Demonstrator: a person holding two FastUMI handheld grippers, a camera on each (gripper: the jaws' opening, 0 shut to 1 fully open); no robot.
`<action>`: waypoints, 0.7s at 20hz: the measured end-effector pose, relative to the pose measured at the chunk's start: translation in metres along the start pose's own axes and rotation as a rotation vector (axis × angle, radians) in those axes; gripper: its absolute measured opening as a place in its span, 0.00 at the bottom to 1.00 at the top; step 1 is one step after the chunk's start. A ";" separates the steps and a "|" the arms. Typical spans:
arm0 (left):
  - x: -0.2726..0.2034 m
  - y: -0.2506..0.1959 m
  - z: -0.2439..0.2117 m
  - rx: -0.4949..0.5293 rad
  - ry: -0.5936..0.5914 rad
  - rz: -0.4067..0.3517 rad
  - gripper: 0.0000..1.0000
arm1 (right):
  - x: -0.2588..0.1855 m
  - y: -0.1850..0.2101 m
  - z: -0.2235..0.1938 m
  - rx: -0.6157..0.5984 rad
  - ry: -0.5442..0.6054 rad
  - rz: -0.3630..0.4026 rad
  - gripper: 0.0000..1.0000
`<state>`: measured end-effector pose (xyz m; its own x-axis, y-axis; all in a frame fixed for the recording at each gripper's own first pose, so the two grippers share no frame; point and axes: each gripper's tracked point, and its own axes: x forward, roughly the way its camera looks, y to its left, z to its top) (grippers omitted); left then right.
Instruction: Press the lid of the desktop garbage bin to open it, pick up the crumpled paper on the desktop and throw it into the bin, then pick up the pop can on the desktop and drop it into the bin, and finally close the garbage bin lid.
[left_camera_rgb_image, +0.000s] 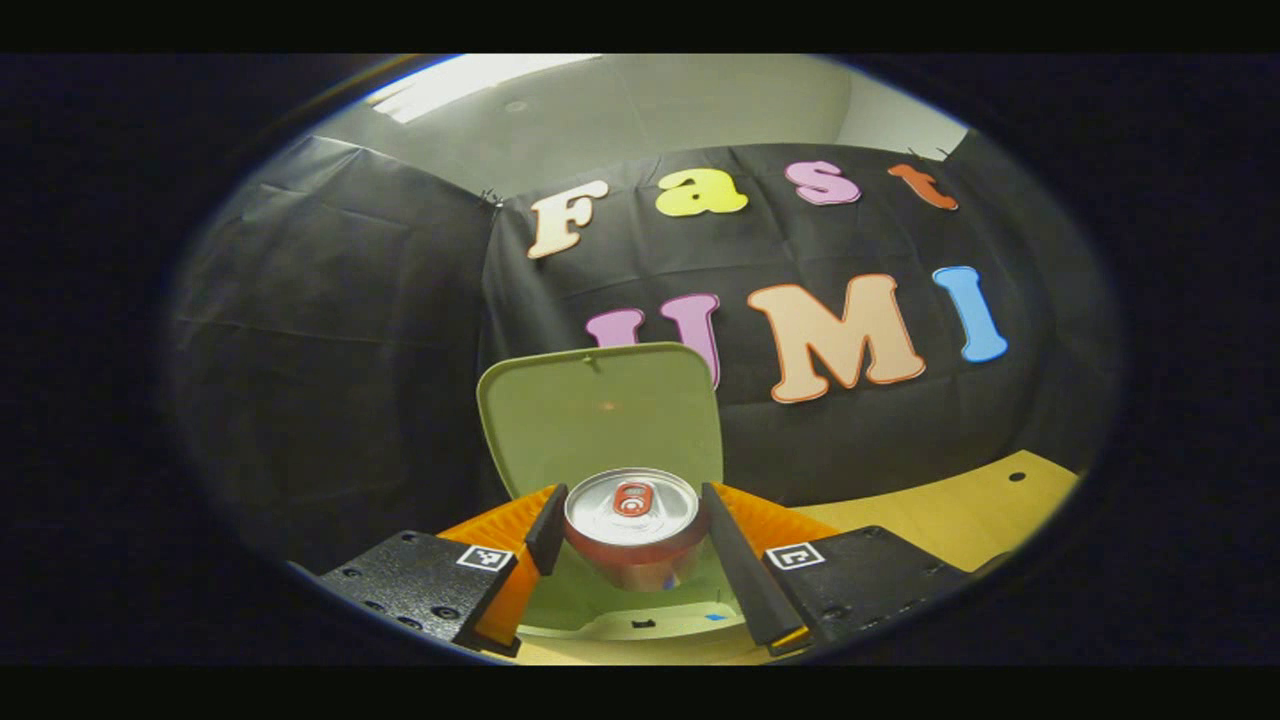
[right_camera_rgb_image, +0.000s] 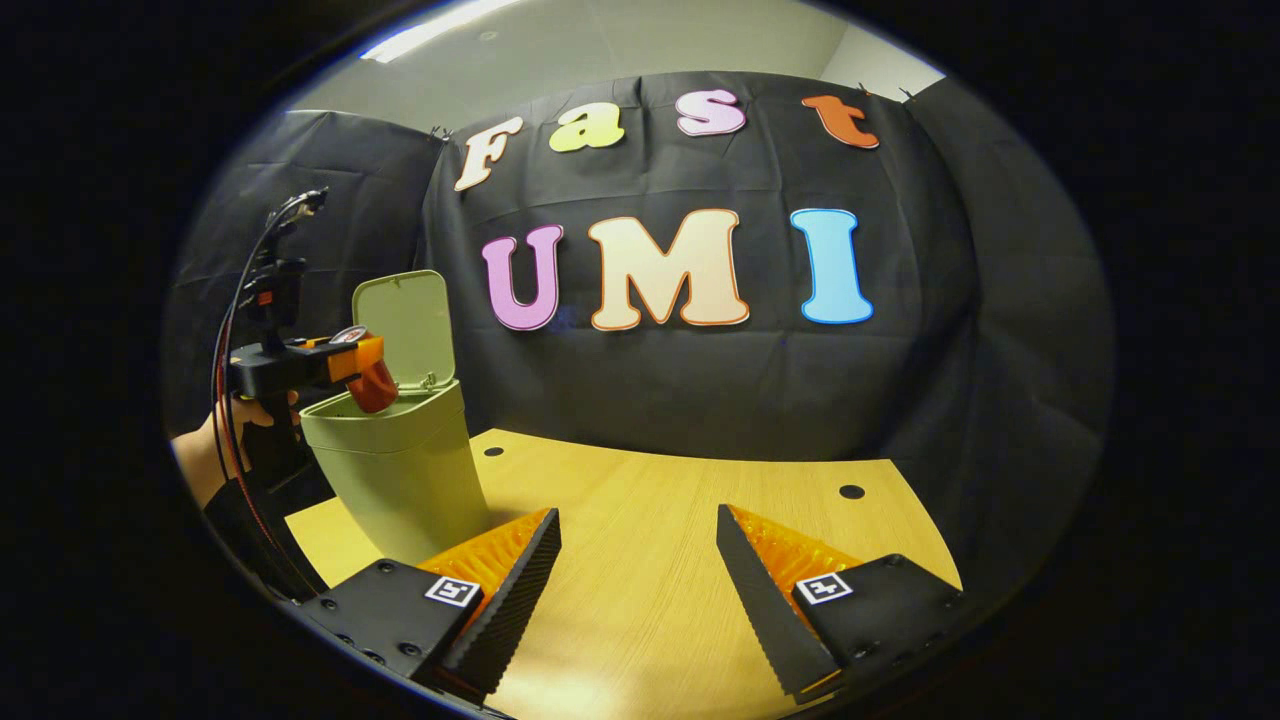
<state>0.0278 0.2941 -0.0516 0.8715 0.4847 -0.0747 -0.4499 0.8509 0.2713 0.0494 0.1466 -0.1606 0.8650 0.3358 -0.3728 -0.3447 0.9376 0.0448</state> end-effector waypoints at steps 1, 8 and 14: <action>0.000 0.004 -0.005 0.005 0.009 0.009 0.76 | 0.001 0.001 -0.001 -0.005 0.002 0.001 0.98; 0.005 0.012 0.037 0.013 -0.067 0.020 0.95 | 0.002 0.003 -0.001 -0.012 0.007 -0.005 0.98; 0.025 0.022 0.094 -0.024 -0.143 0.017 0.95 | 0.003 0.003 -0.003 0.008 0.002 -0.036 0.98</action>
<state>0.0577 0.3061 0.0432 0.8820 0.4665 0.0671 -0.4677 0.8484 0.2479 0.0504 0.1499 -0.1641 0.8762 0.3015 -0.3759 -0.3102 0.9499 0.0390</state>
